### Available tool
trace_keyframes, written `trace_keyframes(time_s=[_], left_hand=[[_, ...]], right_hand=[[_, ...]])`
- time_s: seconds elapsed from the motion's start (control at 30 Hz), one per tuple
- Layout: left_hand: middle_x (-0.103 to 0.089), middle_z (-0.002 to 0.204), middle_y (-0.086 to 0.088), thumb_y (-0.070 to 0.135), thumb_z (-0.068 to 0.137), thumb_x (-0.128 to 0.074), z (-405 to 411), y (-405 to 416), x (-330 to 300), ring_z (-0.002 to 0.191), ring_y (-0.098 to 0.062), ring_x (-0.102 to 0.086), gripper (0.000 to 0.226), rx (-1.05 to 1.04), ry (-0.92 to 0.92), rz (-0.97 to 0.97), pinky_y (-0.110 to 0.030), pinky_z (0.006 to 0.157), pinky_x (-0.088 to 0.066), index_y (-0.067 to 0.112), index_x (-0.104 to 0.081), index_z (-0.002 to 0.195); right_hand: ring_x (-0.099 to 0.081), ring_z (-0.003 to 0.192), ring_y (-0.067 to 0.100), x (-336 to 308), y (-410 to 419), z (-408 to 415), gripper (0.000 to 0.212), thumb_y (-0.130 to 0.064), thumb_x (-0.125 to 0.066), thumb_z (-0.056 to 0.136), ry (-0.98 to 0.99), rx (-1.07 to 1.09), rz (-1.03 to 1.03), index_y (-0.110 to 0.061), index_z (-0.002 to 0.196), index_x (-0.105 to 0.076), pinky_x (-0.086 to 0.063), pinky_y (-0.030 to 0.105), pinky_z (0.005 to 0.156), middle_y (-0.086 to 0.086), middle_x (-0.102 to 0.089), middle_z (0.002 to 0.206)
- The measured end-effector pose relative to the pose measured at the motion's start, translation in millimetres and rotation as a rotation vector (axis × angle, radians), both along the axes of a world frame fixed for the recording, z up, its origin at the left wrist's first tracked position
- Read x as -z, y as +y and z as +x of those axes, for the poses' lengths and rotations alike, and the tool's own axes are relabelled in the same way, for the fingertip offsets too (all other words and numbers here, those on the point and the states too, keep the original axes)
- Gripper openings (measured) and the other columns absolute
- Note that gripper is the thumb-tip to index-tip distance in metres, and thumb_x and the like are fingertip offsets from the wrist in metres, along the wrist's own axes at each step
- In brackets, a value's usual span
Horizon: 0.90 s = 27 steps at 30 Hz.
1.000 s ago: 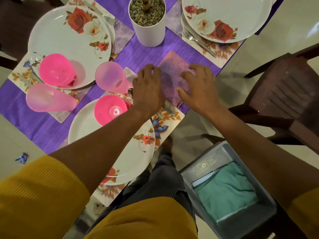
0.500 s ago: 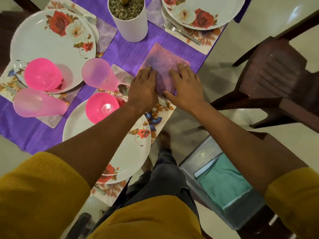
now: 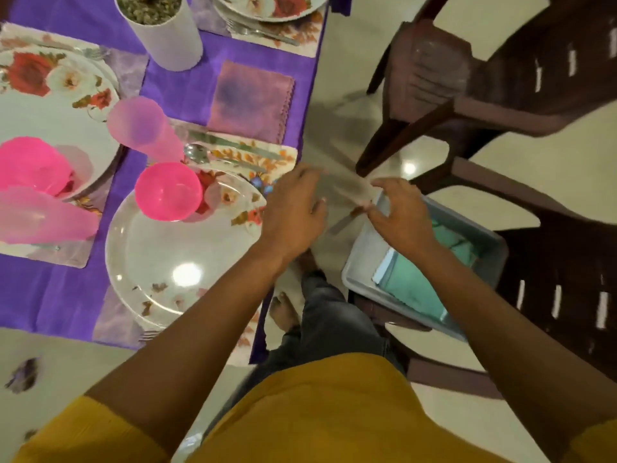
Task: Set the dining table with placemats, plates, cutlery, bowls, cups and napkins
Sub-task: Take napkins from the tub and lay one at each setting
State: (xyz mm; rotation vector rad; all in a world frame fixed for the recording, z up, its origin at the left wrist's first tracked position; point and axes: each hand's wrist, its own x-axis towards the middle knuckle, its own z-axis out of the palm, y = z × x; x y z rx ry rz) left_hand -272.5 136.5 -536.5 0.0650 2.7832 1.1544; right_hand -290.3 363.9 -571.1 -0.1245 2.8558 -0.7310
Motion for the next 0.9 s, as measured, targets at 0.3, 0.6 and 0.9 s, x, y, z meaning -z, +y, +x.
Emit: trace_keyframes(time_s=[0.3,0.6,0.9], left_hand=[[-0.066,0.138,0.0,0.02,0.102,-0.062,86,57,22,0.118,-0.019,-0.065,0.037,0.26,-0.244,0.051,-0.028,0.102,-0.05,0.024,-0.063,0.139],[-0.069,0.131,0.001,0.014,0.1,-0.06,118,110,59,0.119,-0.02,-0.064,0.033,0.491,-0.351,-0.058,-0.037,0.103,-0.054,0.022,-0.069,0.131],[-0.074,0.123,0.002,0.018,0.099,-0.061,114,180,111,0.114,-0.02,-0.067,0.028,0.535,-0.423,-0.15,-0.043,0.101,-0.056,0.021,-0.073,0.124]], right_hand=[[-0.06,0.122,0.03,9,78,136,0.033,-0.022,-0.073,0.094,-0.141,0.383,-0.037,-0.012,0.126,-0.069,-0.043,0.037,0.107,0.01,-0.068,0.128],[-0.067,0.11,0.028,28,119,206,0.027,-0.024,-0.072,0.093,-0.246,0.546,-0.036,-0.012,0.117,-0.073,-0.052,0.038,0.095,0.008,-0.074,0.116],[-0.068,0.102,0.022,71,175,228,0.026,-0.025,-0.073,0.092,-0.27,0.687,-0.134,-0.013,0.115,-0.073,-0.055,0.035,0.087,0.005,-0.074,0.11]])
